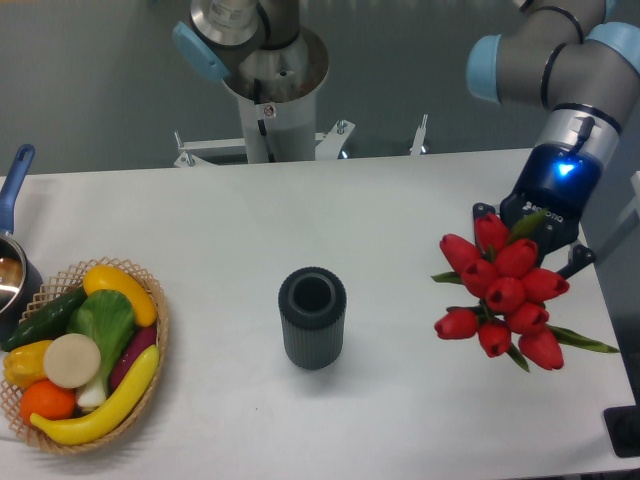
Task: Insert the flowers into the vase
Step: 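Carry the tulips over the black vase, stems pointing down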
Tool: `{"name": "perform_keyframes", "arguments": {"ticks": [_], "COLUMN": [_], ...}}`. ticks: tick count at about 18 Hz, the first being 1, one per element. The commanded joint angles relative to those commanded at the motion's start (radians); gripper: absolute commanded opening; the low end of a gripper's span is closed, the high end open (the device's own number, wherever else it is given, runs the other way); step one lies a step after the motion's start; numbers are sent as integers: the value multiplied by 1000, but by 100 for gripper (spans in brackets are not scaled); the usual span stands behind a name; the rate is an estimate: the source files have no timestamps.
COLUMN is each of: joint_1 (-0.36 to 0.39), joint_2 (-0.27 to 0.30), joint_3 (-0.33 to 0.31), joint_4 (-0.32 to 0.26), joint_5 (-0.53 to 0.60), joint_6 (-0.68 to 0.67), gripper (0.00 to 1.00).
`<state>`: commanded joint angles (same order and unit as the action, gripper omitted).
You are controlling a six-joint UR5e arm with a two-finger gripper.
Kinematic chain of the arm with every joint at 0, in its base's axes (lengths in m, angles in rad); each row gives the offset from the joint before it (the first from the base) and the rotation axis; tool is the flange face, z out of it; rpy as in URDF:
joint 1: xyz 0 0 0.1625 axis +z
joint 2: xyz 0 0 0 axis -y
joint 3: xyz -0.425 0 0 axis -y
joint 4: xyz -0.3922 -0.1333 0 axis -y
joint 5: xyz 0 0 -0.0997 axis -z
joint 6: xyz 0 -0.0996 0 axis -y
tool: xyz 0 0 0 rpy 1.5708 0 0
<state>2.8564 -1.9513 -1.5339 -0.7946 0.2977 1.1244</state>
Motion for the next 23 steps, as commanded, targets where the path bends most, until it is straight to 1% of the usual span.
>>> {"name": "perform_keyframes", "arguments": {"ticks": [2,5,8,9,12,14,16,19,23], "joint_1": [-3,-3,0,0,-2,-3,-26,-45,-74], "joint_2": [15,46,96,116,164,192,212,221,216], "joint_3": [-20,-63,-132,-164,-232,-262,-298,-307,-327], "joint_4": [0,0,0,0,0,0,0,0,0], "joint_5": [-52,-170,-233,-252,-340,-350,-351,-351,-351], "joint_6": [0,0,18,29,43,43,45,45,69], "gripper": [31,31,31,31,31,31,31,31,31]}}
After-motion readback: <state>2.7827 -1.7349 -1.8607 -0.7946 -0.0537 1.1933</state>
